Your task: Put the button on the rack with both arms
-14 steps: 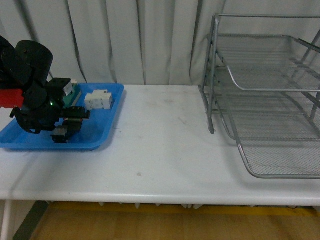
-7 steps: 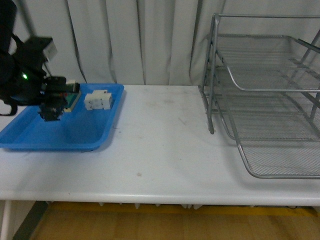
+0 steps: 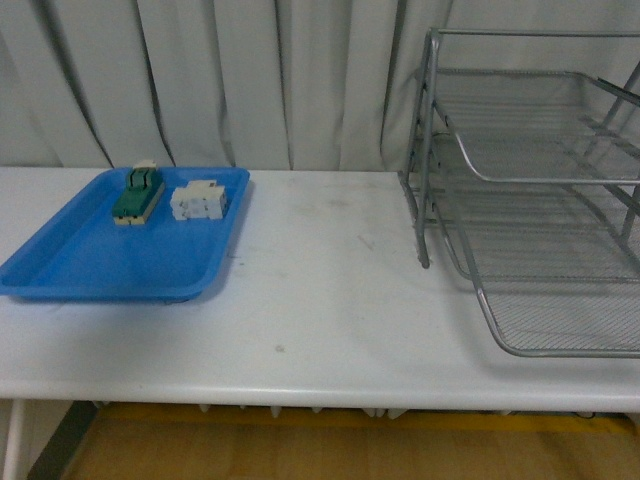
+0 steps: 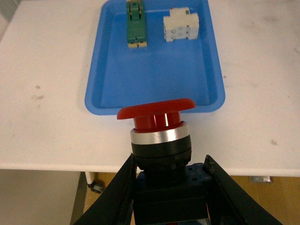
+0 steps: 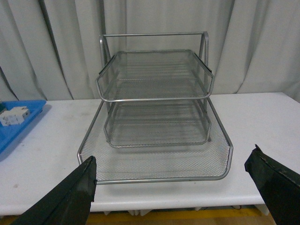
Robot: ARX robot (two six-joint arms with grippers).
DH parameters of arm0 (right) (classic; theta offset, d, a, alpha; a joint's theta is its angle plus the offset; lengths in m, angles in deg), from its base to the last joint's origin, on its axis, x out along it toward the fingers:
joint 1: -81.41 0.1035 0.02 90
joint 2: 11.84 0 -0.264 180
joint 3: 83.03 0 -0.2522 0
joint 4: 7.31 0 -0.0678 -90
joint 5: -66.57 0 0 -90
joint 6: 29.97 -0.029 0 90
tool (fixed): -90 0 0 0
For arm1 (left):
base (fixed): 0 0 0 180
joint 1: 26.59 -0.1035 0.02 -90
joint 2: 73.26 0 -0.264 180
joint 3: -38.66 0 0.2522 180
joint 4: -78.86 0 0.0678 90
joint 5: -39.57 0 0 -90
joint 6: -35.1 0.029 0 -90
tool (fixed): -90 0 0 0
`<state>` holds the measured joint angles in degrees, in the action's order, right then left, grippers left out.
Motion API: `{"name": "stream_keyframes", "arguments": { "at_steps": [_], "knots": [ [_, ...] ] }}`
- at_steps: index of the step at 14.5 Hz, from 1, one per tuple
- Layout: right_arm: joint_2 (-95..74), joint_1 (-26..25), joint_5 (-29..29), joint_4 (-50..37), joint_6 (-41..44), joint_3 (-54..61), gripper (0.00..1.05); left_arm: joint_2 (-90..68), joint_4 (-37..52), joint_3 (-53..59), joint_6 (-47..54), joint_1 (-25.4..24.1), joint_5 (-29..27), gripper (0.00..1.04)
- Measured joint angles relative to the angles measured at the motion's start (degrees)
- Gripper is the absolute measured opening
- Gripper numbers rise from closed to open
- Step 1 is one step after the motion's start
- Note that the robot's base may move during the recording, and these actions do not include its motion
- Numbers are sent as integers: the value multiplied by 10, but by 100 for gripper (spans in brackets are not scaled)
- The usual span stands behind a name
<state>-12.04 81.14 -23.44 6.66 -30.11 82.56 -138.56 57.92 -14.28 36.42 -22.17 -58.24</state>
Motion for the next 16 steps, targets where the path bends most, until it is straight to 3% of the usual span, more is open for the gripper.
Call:
{"name": "stream_keyframes", "arguments": {
  "at_steps": [16],
  "knots": [
    [0, 0, 0, 0, 0, 0, 98, 2, 3, 2, -9, 2, -5, 36]
  ]
}}
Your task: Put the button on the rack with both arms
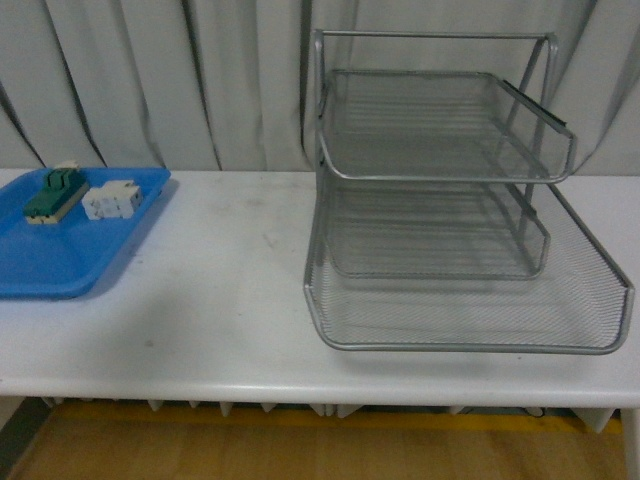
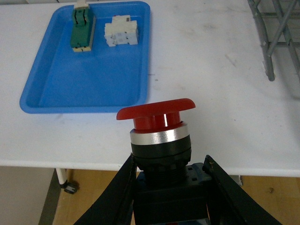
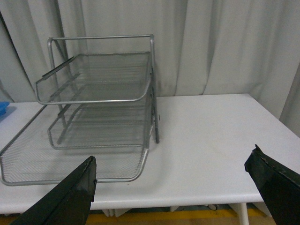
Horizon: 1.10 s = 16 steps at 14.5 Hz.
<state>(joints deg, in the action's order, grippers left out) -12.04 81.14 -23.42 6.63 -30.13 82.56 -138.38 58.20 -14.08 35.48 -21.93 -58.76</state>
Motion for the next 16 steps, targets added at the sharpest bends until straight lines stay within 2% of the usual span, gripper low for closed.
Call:
{"name": "stream_keyframes", "arguments": {
  "at_steps": [4, 5, 6, 9, 13, 16],
  "knots": [
    [0, 0, -3, 1, 0, 0, 98, -1, 0, 0, 0, 0, 0, 36],
    [0, 0, -2, 2, 0, 0, 98, -1, 14, 1, 8, 5, 36, 36],
    [0, 0, -2, 0, 0, 0, 98, -17, 38, -10, 42, 24, 99, 36],
    [0, 0, -2, 0, 0, 0, 98, -172, 65, -105, 122, 100, 162, 36],
    [0, 0, -2, 0, 0, 0, 98, -405, 35, -297, 173, 162, 158, 36],
    [0, 0, -2, 0, 0, 0, 98, -497, 5, -381, 183, 190, 151, 36]
  ]
}}
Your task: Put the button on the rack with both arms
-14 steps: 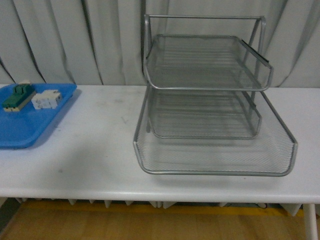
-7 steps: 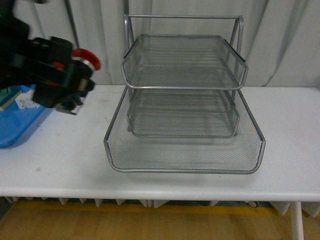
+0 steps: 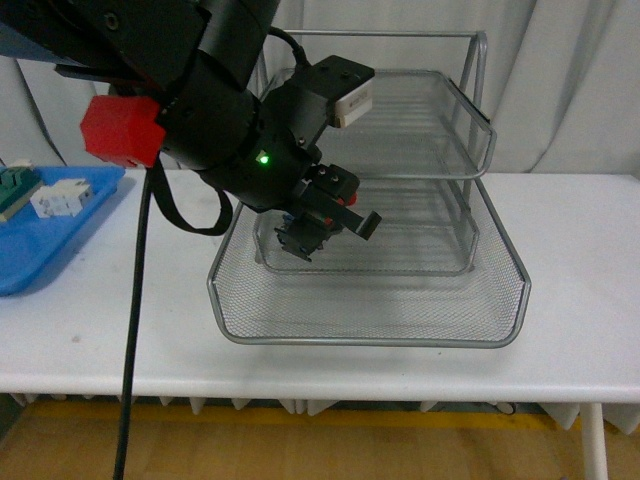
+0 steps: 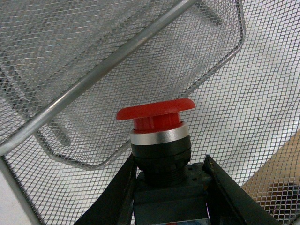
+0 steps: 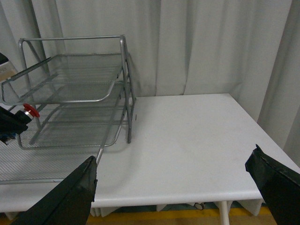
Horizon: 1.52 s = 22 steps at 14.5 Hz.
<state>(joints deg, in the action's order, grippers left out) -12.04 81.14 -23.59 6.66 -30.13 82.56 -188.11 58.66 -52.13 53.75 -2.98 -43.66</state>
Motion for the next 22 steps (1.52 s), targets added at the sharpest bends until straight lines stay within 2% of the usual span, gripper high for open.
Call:
{"name": "stream_keyframes", "arguments": {
  "at_steps": [4, 5, 7, 9, 10, 12, 16, 17, 18, 20, 21, 22],
  "knots": [
    [0, 0, 0, 0, 0, 0, 98, -75, -30, -60, -2, 8, -23, 36],
    [0, 0, 0, 0, 0, 0, 98, -76, -33, -61, -5, 8, -21, 52],
    [0, 0, 0, 0, 0, 0, 98, -60, -19, -46, -7, 8, -3, 73],
    [0, 0, 0, 0, 0, 0, 98, -14, -13, -11, -12, 8, 12, 93],
    [0, 0, 0, 0, 0, 0, 98, 10, -9, 2, -22, 8, 26, 99],
    [0, 0, 0, 0, 0, 0, 98, 123, 71, 77, -47, 4, 68, 98],
    [0, 0, 0, 0, 0, 0, 98, 209, 146, 145, -63, -7, 75, 98],
    [0, 0, 0, 0, 0, 0, 98, 235, 177, 165, -72, -11, 63, 97],
    [0, 0, 2, 0, 0, 0, 98, 254, 326, 218, -109, -6, -63, 87],
    [0, 0, 2, 0, 0, 0, 98, 290, 475, 349, -156, -28, -223, 67],
    [0, 0, 2, 0, 0, 0, 98, 312, 517, 412, -169, -50, -245, 57],
    [0, 0, 2, 0, 0, 0, 98, 341, 542, 454, -174, -70, -243, 46]
  ]
}}
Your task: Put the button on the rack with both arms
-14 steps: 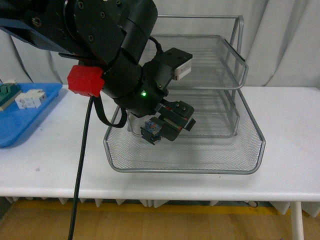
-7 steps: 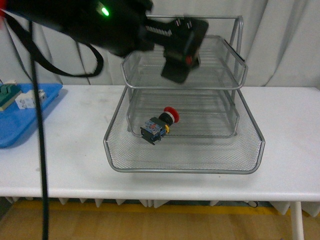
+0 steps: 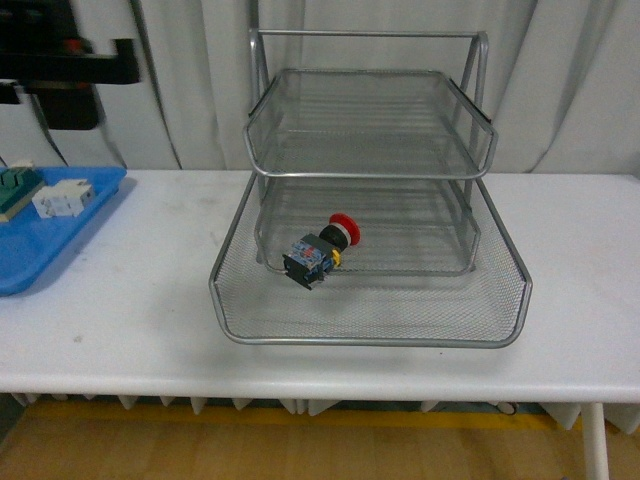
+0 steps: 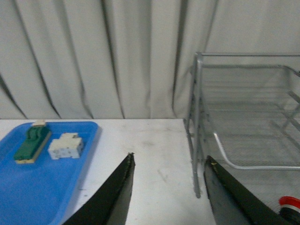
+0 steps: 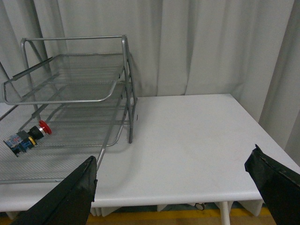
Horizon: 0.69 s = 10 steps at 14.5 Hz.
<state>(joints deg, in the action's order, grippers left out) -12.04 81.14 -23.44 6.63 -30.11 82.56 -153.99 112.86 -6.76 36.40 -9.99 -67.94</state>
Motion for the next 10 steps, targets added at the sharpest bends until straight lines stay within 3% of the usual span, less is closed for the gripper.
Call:
{"name": "stream_keyframes", "arguments": {
  "at_steps": [4, 10],
  "knots": [
    [0, 0, 0, 0, 0, 0, 98, 100, 25, 112, -9, -41, 52, 6],
    [0, 0, 0, 0, 0, 0, 98, 222, 1, 215, -11, -93, 104, 2]
  ]
}}
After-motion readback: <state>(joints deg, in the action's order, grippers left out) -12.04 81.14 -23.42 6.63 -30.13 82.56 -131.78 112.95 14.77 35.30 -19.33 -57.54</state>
